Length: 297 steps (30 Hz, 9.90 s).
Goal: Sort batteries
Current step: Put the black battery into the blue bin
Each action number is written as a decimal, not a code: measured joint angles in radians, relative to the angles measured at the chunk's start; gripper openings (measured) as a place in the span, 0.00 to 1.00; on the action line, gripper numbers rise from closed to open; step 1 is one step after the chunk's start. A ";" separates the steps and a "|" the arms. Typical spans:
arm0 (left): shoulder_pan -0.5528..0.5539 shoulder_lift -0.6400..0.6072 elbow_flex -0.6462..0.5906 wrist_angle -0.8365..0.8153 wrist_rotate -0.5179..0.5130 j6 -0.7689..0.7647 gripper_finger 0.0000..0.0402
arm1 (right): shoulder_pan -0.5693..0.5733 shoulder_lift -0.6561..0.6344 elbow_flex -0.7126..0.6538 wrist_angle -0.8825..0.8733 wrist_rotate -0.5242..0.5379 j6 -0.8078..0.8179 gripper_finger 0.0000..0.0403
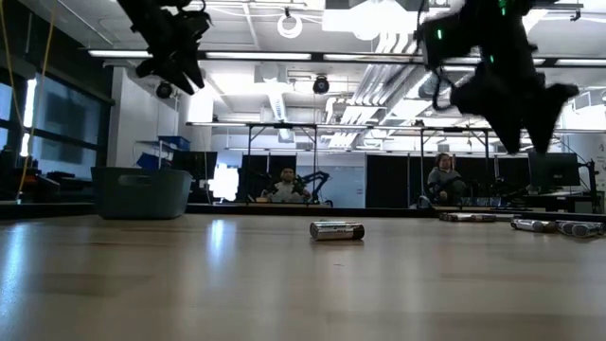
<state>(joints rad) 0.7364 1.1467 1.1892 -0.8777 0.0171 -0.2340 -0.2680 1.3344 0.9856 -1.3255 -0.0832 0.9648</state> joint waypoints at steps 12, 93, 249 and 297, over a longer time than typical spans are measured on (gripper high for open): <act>-0.027 0.003 0.000 0.013 -0.002 0.000 0.35 | -0.109 0.000 -0.269 0.245 0.029 0.032 0.25; -0.344 0.191 -0.116 1.064 0.588 -0.222 0.59 | 0.099 0.146 0.243 1.652 0.151 -0.423 0.04; -1.429 -0.064 -0.545 0.374 0.197 -0.728 0.33 | 0.612 -0.007 0.244 0.992 0.432 -0.477 0.41; -1.611 0.289 -0.588 0.405 0.095 -0.078 0.32 | 0.528 -0.006 0.244 0.986 0.401 -0.419 0.41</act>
<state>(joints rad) -0.8743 1.4356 0.6010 -0.4728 0.1117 -0.3124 0.2596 1.3281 1.2293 -0.3397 0.3180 0.5457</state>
